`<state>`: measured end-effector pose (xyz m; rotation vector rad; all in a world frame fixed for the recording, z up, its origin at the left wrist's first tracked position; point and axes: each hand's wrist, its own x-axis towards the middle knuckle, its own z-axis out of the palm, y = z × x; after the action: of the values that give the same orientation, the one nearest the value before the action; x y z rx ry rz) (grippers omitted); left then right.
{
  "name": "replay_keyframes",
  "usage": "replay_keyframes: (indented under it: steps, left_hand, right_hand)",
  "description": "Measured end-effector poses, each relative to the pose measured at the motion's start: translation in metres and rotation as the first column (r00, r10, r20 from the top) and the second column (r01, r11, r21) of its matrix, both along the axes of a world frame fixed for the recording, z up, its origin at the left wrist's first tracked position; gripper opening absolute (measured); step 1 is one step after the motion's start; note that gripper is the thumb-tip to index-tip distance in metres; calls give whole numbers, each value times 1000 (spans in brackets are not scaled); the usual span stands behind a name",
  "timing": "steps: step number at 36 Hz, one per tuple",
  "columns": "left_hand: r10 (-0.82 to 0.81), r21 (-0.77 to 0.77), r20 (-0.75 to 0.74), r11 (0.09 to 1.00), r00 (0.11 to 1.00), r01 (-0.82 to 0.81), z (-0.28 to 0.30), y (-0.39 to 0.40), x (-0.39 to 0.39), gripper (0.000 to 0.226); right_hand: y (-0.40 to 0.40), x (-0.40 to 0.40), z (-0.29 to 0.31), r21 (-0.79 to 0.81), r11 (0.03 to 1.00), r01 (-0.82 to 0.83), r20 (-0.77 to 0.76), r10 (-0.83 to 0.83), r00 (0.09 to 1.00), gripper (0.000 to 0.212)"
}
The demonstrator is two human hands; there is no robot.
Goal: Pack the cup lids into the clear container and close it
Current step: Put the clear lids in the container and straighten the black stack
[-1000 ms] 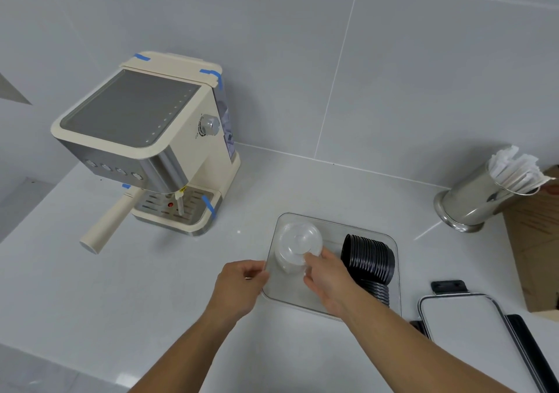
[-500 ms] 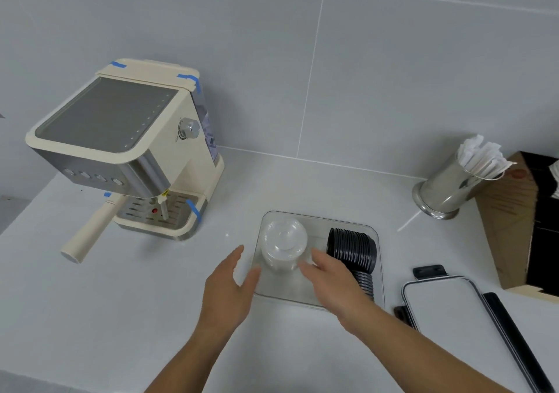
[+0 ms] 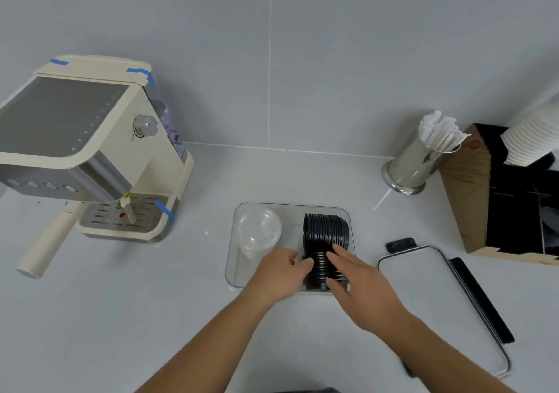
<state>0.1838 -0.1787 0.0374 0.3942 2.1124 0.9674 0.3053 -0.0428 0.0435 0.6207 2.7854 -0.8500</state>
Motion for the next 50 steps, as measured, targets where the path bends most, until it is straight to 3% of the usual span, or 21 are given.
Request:
replay_keyframes:
  steps: [4,8,14,24,31,38,43,47,50]
  left_hand:
    - [7,-85,120,996,993,3,-7,16,-10,42]
    - [32,-43,285,999,958,-21,-11,22,-11,31]
    - [20,-42,175,999,984,-13,-19,26,-10,36]
    - [-10,-43,154,999,988,17,-26,21,-11,43]
    - [-19,-27,224,999,974,26,-21,18,-14,43]
    - [14,54,275,998,961,-30,-22,17,-11,22]
    - [2,18,275,1000,961,-7,-22,18,-14,32]
    - [-7,0,274,1000,962,7,-22,16,-15,24]
    - [-5,-29,269,1000,963,13,-23,16,-16,41]
  right_hand:
    - [4,1,-7,42,998,-47,14,46,999,56]
    - [8,3,-13,79,995,-59,1,59,998,54]
    - [16,7,-20,96,994,-45,-21,47,999,49]
    - [15,15,-24,117,991,-61,-131,76,988,47]
    - [15,14,-21,153,986,-62,-246,99,964,45]
    - [16,13,-17,176,983,-59,-288,109,952,46]
    - [15,15,-18,167,985,-49,-286,96,953,46]
    - [16,13,-16,163,984,-70,-279,114,954,45]
    - [16,12,-15,150,986,-75,-283,115,952,45]
